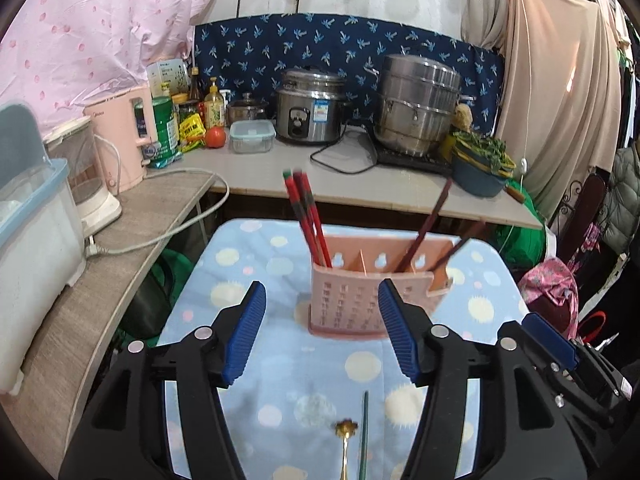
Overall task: Organize utensils
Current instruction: 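Open both tools to release the chopsticks into the basket, then move back and grasp the green chopstick with the right tool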
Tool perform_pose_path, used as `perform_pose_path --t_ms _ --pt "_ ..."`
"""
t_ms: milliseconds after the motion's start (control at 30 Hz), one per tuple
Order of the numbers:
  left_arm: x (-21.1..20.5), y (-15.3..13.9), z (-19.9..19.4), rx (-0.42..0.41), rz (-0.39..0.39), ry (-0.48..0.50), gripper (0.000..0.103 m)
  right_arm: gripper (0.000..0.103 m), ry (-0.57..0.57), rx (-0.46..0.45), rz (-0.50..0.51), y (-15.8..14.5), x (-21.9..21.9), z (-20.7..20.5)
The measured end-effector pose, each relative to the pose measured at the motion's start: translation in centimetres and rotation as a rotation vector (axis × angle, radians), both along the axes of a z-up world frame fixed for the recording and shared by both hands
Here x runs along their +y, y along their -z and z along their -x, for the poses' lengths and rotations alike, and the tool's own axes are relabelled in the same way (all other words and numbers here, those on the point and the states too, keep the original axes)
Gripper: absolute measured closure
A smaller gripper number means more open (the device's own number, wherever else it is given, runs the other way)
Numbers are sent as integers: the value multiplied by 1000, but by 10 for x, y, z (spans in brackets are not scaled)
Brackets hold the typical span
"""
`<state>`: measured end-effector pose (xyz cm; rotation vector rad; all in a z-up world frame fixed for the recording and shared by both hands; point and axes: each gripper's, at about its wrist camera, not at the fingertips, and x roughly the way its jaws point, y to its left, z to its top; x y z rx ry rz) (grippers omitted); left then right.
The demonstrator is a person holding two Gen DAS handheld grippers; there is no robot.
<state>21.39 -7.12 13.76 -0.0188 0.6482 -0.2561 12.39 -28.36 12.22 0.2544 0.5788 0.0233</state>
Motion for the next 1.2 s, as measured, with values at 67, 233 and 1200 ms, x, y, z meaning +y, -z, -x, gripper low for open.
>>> perform_pose_path --t_ms 67,233,1200 --pt "2 13 11 27 -8 2 47 69 -4 25 8 12 4 14" --pt "10 46 31 100 -14 -3 47 69 -15 103 1 45 9 41" --pt "62 172 117 321 -122 -47 48 69 -160 347 49 160 85 128"
